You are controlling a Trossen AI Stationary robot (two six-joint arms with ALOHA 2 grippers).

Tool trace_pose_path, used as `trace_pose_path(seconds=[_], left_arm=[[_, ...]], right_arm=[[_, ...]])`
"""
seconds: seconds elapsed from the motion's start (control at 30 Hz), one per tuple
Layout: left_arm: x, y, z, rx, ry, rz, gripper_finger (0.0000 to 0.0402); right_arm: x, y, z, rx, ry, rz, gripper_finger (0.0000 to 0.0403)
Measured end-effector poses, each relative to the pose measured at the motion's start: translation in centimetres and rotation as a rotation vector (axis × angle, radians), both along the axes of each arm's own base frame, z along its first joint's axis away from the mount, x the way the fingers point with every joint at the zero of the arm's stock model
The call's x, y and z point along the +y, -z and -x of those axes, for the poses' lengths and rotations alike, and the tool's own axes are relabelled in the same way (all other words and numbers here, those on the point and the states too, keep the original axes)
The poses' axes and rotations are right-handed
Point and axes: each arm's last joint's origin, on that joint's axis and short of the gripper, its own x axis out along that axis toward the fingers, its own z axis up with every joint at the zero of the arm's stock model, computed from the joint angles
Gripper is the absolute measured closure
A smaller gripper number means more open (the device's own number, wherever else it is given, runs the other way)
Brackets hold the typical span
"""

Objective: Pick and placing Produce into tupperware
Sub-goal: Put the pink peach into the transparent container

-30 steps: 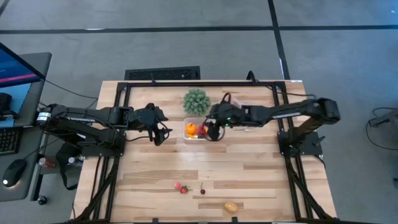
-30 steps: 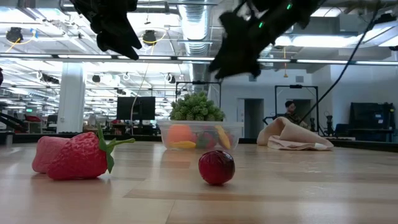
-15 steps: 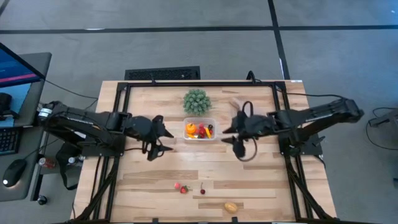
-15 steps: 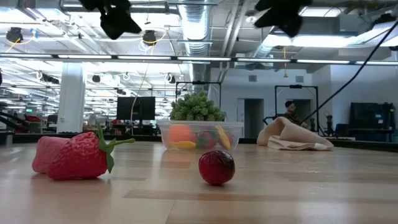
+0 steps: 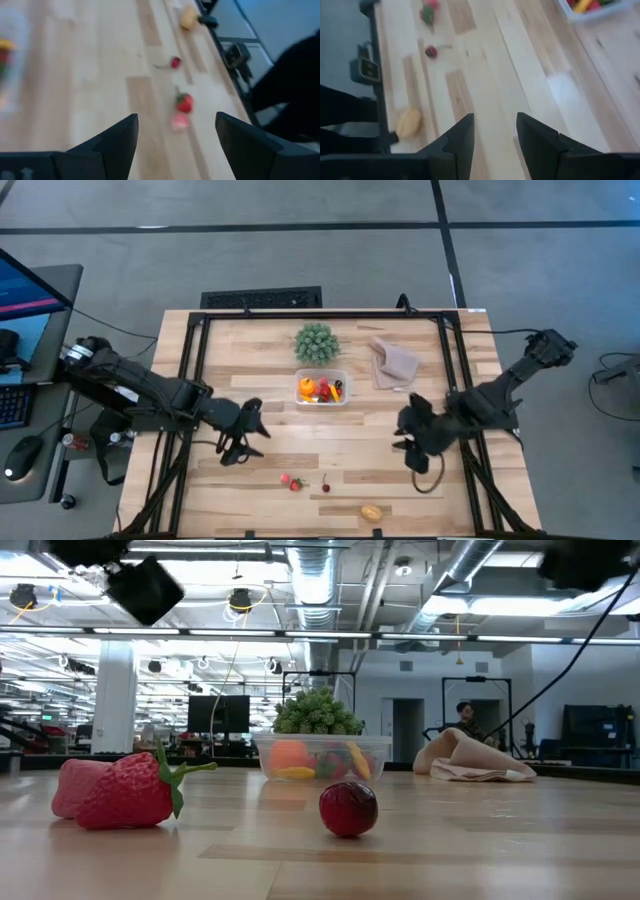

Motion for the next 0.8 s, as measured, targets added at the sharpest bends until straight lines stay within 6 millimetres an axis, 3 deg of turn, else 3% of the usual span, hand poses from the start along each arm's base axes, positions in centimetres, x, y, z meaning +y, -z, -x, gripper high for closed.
trace_pose_path(seconds=[0.2,0.4,0.53,0.8], left_arm=[[-1.8,3.4,1.1,0.01,0.012,0.077,0.0145],[-3.7,6.0,0.6,-0.026,0.035,0.072,0.0145],[-5.2,7.9,-0.2,-0.007,0.079,0.041,0.0145],[-6.2,11.2,-1.7,0.026,0.003,0.028,0.0145]], right_arm=[[2.1,0.5,3.1,0.039,0.049,0.052,0.027],[2.9,0.8,5.3,0.046,0.116,0.082,0.0269],[3.2,0.8,5.9,0.041,0.146,0.072,0.0269],[3.5,0.8,6.2,0.04,0.152,0.053,0.0269]])
